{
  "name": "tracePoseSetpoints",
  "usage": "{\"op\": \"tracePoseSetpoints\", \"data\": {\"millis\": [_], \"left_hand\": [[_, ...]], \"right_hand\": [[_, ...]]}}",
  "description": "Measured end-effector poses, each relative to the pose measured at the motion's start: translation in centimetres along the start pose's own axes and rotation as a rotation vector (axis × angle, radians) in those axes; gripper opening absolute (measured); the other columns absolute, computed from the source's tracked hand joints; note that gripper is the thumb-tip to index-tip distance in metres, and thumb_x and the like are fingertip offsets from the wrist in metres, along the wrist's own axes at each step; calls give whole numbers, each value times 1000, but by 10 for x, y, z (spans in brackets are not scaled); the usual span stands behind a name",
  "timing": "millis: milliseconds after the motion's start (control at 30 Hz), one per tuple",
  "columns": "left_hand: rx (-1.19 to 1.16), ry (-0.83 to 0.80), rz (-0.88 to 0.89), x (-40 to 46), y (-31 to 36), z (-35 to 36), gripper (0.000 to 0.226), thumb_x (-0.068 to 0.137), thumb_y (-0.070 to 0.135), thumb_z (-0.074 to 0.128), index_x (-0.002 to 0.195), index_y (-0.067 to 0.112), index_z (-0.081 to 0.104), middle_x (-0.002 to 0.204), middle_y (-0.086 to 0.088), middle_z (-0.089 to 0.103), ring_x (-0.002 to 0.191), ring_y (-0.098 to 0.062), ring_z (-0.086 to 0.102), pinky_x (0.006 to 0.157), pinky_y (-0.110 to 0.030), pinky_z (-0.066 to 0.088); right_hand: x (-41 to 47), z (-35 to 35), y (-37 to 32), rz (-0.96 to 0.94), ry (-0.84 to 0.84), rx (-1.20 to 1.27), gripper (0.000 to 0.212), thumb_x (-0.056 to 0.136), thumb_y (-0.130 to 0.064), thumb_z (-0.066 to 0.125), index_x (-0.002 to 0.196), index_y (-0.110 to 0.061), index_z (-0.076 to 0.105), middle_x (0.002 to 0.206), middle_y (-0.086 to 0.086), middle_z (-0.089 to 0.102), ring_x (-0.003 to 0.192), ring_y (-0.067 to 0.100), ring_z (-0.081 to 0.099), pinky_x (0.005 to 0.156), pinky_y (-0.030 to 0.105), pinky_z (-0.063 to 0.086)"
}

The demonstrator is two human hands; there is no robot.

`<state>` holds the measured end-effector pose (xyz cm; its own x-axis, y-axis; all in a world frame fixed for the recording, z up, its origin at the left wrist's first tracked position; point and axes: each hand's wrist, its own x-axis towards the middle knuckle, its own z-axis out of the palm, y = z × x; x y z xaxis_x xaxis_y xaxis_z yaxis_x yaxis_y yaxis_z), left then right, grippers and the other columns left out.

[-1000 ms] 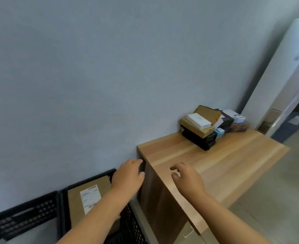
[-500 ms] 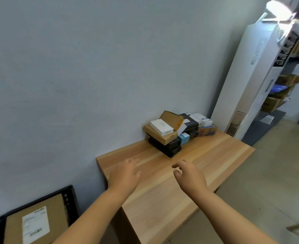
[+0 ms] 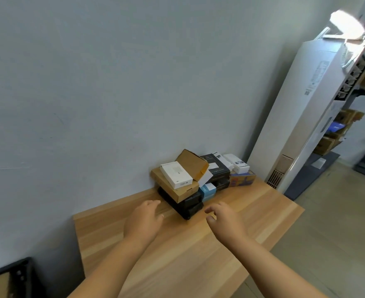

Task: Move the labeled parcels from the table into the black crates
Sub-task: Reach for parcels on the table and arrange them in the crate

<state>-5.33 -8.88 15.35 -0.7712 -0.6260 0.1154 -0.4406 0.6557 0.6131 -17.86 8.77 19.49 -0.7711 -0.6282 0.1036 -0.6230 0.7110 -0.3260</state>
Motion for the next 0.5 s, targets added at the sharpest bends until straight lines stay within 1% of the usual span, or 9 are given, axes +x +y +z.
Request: {"op": "tracePoseSetpoints", "data": {"millis": [200,433,500], "left_hand": [[25,6,-43,57,9,17,49,94,31,49,142,25,39,146,5,39,131,-13,42,100,-29,41],[82,5,-141,88,2,28,49,95,33,48,143,27,38,145,6,40,126,-13,46,96,-30,42],[81,5,-175,93,-1,32,49,94,32,48,142,27,39,144,5,41,124,-14,48,97,-30,43]], "right_hand": [[66,12,23,-40,-55,-20,28,93,-26,52,121,-26,58,119,-7,56,107,9,53,83,23,48],[124,34,31,-64,-134,-19,34,92,-26,55,126,-26,53,121,-5,54,105,11,54,79,24,51],[143,41,30,-88,-154,-18,37,90,-27,57,126,-25,50,124,-4,52,107,12,54,81,26,52]]}}
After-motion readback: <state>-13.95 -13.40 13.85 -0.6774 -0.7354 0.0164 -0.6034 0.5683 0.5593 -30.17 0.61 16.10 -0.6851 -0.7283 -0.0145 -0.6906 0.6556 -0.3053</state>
